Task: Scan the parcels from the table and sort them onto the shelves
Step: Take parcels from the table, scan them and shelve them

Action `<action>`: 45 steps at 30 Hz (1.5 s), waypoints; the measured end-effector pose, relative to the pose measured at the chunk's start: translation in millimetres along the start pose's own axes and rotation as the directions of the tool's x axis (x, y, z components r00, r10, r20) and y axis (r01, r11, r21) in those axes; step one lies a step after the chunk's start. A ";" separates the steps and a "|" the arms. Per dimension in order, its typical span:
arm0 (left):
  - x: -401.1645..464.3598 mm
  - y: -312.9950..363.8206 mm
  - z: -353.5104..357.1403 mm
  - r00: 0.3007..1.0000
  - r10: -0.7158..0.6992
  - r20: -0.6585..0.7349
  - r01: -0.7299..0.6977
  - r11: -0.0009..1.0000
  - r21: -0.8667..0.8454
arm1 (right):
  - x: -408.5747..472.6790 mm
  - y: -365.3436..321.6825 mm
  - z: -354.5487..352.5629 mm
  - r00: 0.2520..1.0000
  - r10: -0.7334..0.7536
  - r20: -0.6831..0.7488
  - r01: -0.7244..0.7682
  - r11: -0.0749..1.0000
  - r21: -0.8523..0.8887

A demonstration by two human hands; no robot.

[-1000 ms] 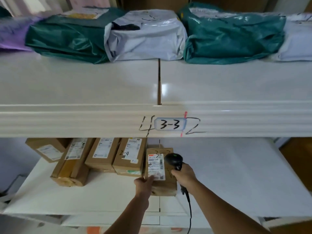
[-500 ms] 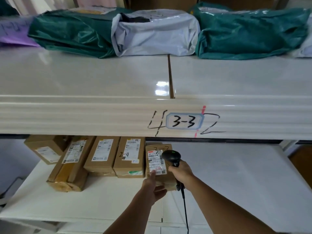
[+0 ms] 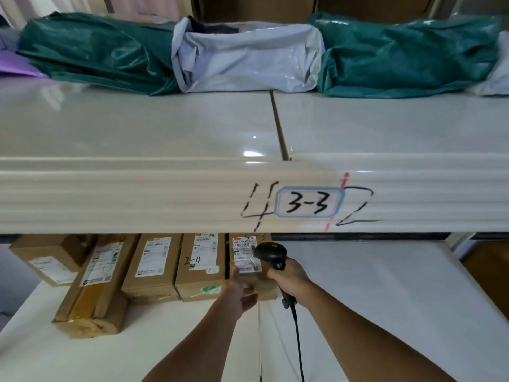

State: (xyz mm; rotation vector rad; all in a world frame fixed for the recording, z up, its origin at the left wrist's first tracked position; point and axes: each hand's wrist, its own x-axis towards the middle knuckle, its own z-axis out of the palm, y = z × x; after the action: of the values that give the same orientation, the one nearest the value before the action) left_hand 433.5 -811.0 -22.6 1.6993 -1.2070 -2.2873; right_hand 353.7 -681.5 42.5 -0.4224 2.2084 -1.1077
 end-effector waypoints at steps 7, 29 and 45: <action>-35.6 9.7 -22.7 0.982 0.163 0.097 -0.186 0.918 0.350 | -42.6 -8.5 -11.8 0.998 0.015 -0.058 -0.014 1.000 0.024; -323.9 -80.4 139.7 0.235 0.090 0.968 -0.886 -0.389 0.252 | -466.2 30.3 -176.4 0.704 0.150 -0.694 -0.075 0.988 0.138; -495.0 -262.6 382.0 -0.056 -0.122 0.991 -0.935 -0.343 -0.095 | -638.7 170.2 -343.9 0.377 0.305 -0.875 -0.212 0.948 0.239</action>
State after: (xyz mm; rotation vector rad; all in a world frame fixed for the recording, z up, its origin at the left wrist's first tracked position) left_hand 416.0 -189.1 247.4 -1.1358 -2.9458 -0.8774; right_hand 608.2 -34.0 309.5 0.8038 2.9509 -1.4317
